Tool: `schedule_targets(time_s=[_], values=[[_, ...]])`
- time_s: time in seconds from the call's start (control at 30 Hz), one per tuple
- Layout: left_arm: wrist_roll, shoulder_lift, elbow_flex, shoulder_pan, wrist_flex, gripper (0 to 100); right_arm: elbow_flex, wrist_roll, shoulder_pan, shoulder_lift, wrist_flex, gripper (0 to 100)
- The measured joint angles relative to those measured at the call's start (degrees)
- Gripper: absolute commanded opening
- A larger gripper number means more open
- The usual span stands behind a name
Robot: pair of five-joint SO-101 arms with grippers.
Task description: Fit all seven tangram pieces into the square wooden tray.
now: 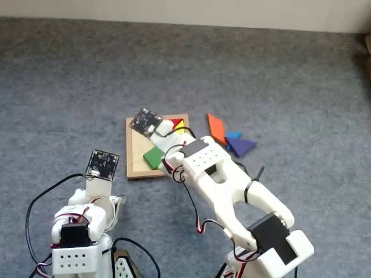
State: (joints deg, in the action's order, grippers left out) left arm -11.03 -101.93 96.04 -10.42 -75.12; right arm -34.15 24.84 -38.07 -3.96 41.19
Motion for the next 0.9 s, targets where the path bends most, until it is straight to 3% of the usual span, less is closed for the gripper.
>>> schedule_targets(time_s=[0.2, 0.43, 0.67, 0.9], values=[[0.0, 0.0, 0.0, 0.0, 0.0, 21, 1.1, -4.5, -4.1, 1.6, -3.7, 3.3], [0.0, 0.0, 0.0, 0.0, 0.0, 21, 2.0, -4.7, -4.7, 7.3, -6.9, 3.3], [0.0, 0.0, 0.0, 0.0, 0.0, 21, 2.1, 0.8, 0.3, 7.3, -5.0, 3.3], [0.0, 0.0, 0.0, 0.0, 0.0, 21, 6.1, 2.4, 4.3, 6.5, 4.0, 3.3]])
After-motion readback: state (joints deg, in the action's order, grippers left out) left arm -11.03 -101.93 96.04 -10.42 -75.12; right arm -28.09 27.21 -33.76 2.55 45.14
